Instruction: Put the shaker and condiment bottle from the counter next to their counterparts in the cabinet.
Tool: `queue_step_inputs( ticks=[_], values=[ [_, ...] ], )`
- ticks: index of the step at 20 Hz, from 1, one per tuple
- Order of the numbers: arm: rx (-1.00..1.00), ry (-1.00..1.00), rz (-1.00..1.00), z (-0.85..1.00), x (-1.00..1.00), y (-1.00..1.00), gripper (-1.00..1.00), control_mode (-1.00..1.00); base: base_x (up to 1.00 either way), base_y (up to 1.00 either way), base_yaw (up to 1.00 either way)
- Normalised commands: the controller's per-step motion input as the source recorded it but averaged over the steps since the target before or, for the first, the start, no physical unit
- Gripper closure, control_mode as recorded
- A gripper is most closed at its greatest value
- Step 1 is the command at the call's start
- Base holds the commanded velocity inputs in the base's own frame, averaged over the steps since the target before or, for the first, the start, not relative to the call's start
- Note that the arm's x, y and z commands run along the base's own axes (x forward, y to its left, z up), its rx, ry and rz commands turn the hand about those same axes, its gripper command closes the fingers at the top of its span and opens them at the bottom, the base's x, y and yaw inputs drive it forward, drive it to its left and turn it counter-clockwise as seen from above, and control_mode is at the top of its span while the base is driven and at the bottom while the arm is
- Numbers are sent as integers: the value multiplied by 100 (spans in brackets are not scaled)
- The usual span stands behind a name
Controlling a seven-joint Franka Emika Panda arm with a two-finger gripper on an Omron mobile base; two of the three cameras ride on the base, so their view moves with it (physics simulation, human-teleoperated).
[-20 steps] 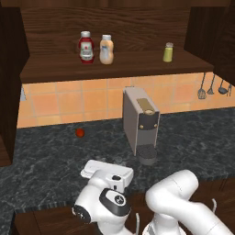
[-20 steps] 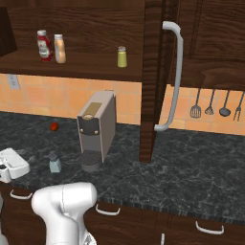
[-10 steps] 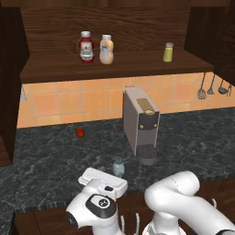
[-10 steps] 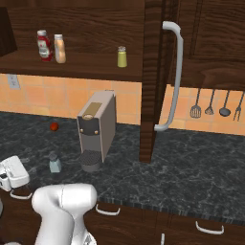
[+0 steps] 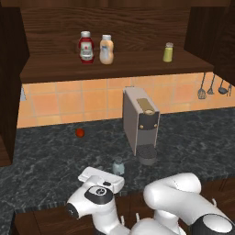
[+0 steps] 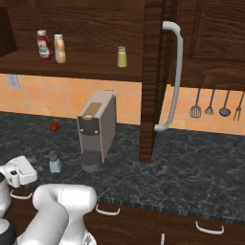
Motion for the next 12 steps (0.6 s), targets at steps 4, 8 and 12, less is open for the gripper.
queue_step_inputs(
  ticks=[4,8,12],
  values=[
    [0,2,1,-21,4,0,-100,-100,0,0,0],
    [6,0,0,-3,1,-24,-100,-100,0,0,0],
    [6,0,0,-4,12,-24,-100,-100,0,0,0]
  ],
)
